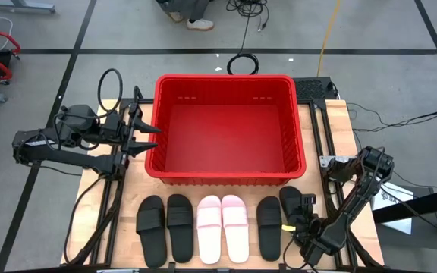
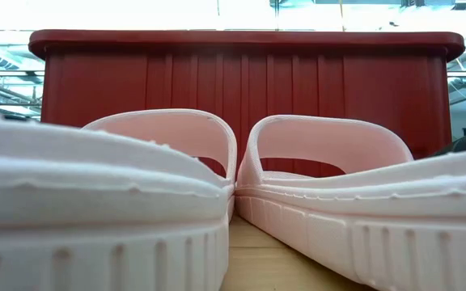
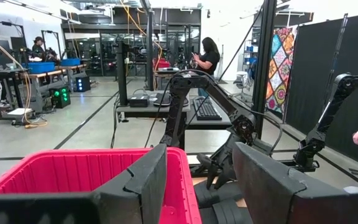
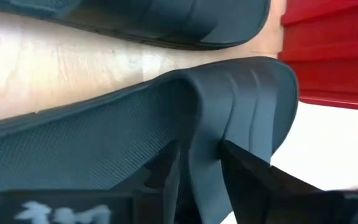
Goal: Pick and place slides into bin
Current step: Put the black slide into the bin
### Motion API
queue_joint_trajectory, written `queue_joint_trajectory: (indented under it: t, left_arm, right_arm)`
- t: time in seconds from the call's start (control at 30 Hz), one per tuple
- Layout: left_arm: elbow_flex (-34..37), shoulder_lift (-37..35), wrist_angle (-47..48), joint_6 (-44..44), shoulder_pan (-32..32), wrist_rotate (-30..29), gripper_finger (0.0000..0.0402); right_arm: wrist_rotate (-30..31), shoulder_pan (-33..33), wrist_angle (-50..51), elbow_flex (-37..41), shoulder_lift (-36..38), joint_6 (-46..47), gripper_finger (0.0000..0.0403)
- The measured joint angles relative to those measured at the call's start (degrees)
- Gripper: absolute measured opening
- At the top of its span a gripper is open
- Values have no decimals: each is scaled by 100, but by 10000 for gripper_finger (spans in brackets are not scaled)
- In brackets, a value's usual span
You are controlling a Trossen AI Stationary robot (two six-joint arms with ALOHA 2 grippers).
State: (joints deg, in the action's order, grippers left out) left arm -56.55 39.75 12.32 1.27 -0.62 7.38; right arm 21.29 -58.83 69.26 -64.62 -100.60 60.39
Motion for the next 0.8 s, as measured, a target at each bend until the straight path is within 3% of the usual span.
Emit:
queue_joint_trajectory:
  t: [0.33,0.8]
  left_arm:
    - [0,0,86,5,1,0,186]
    - [0,0,127,3,1,-43,186]
  right_arm:
    - [221,2,371,2,-2,49,60]
    - [-21,-4,614,-10,2,-126,6]
